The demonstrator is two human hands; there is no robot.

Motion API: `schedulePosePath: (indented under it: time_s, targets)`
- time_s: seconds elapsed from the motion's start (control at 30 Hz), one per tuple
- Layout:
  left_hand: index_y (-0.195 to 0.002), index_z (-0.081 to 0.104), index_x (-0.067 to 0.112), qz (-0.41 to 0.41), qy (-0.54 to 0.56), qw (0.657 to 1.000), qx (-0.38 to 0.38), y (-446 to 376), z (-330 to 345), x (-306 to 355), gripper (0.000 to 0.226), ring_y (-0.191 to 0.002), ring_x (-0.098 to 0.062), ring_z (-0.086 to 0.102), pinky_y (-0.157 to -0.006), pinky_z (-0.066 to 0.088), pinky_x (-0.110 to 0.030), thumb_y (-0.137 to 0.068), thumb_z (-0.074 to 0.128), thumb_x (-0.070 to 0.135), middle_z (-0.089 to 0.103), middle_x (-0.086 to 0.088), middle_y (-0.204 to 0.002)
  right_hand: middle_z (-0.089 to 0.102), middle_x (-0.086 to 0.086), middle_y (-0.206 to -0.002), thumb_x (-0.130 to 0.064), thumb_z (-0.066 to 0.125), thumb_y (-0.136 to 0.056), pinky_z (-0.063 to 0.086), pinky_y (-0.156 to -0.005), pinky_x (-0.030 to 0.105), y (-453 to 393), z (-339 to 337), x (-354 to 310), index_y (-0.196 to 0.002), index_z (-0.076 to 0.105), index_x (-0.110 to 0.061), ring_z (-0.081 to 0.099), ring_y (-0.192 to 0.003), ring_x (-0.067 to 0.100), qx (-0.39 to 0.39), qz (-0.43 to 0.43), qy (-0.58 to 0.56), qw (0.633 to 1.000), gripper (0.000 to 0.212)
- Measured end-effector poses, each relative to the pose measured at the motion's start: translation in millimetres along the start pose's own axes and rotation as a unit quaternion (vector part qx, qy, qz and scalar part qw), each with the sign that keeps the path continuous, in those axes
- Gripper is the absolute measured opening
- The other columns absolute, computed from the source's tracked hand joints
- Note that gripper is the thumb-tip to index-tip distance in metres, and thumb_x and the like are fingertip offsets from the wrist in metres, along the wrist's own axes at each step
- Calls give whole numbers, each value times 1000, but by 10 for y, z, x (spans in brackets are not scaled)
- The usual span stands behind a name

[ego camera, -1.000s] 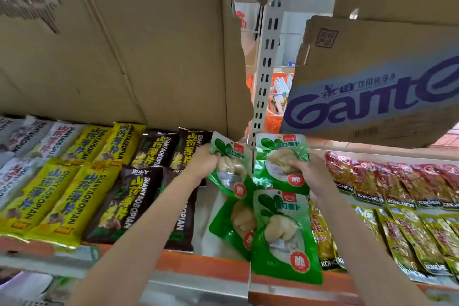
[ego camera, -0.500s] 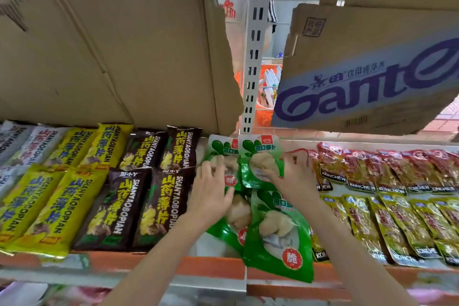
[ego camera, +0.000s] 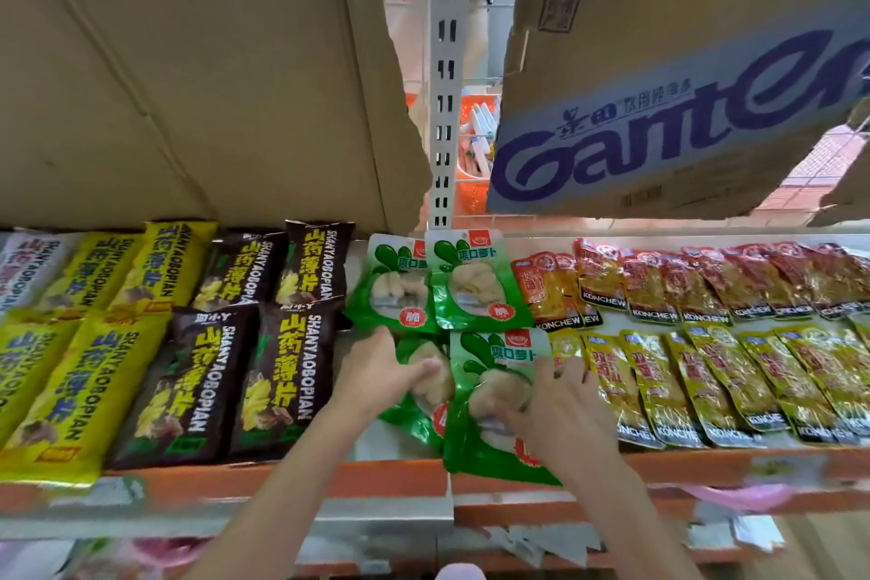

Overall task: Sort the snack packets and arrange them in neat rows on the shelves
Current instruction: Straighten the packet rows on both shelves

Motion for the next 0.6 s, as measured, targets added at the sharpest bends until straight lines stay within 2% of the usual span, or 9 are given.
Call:
schedulePosePath:
  time_s: [0.13,0.23,0.27,0.33,0.4,0.43,0.47,0.53,0.6]
  targets:
    - [-109,56,9,1,72,997,-19,22,45,-51,53,-100,-21,59,-86,48,-37,-78,66,51,62,-3,-107,21,14,-133,-61,47,-86,37,-99,37,55,71,-34,-134,33,-27,24,-125,31,-3,1,-51,999,62]
    - [-109,57,14,-1,162,987,-17,78,92,-78,40,-102,-20,59,-89,48,-37,-79,69,37,62,-2,-106,21,10,-131,-49,60,-84,32,-101,35,75,120,-42,-128,43,-29,23,-125,29,2,11,-181,983,52]
    - [-109,56,14,4,172,985,-12,93,86,-84,37,-102,-19,59,-87,47,-33,-80,69,33,62,-2,-106,24,7,-126,-41,66,-83,35,-97,31,86,127,-34,-126,47,-29,29,-120,25,13,16,-244,970,49]
    - [-110,56,14,10,193,981,-11,118,76,-98,34,-102,-17,57,-84,44,-28,-82,69,27,61,-1,-107,29,3,-114,-23,72,-80,42,-77,16,115,106,-7,-119,54,-27,45,-101,18,49,20,-345,937,43]
    - [-116,54,13,4,214,977,-26,117,110,-146,40,-105,-16,55,-88,42,-28,-82,69,26,59,-1,-114,33,3,-107,-10,72,-79,39,-61,7,126,100,50,-113,57,-25,50,-89,14,75,30,-404,911,40]
    - [-120,52,13,-4,223,974,-34,122,127,-179,46,-107,-16,54,-92,42,-30,-81,70,27,57,-1,-118,33,3,-108,-8,71,-79,38,-63,6,136,92,75,-112,57,-26,49,-90,13,85,34,-423,902,40]
    - [-125,49,12,-13,234,971,-41,128,144,-212,52,-111,-17,53,-97,42,-33,-81,70,28,55,-1,-122,33,3,-111,-7,71,-79,38,-72,6,147,72,90,-112,56,-27,48,-95,13,97,32,-437,894,41]
    - [-133,42,12,-27,253,966,-50,154,176,-274,64,-118,-19,50,-103,40,-40,-80,71,32,52,-3,-131,32,1,-116,-6,71,-79,36,-89,17,163,40,101,-110,54,-27,45,-106,16,105,30,-467,877,41]
    - [-138,38,13,-37,273,960,-55,185,192,-332,72,-123,-20,48,-105,39,-44,-79,71,36,49,-5,-137,32,0,-120,-2,72,-77,36,-100,24,169,28,119,-106,52,-27,47,-106,13,88,45,-534,840,43]
Point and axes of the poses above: each hand's wrist, its own y-axis away from the middle knuckle, its own z-axis out of the palm, x = y × z, the point moved 9 cm from there along -y, towards the middle knuckle
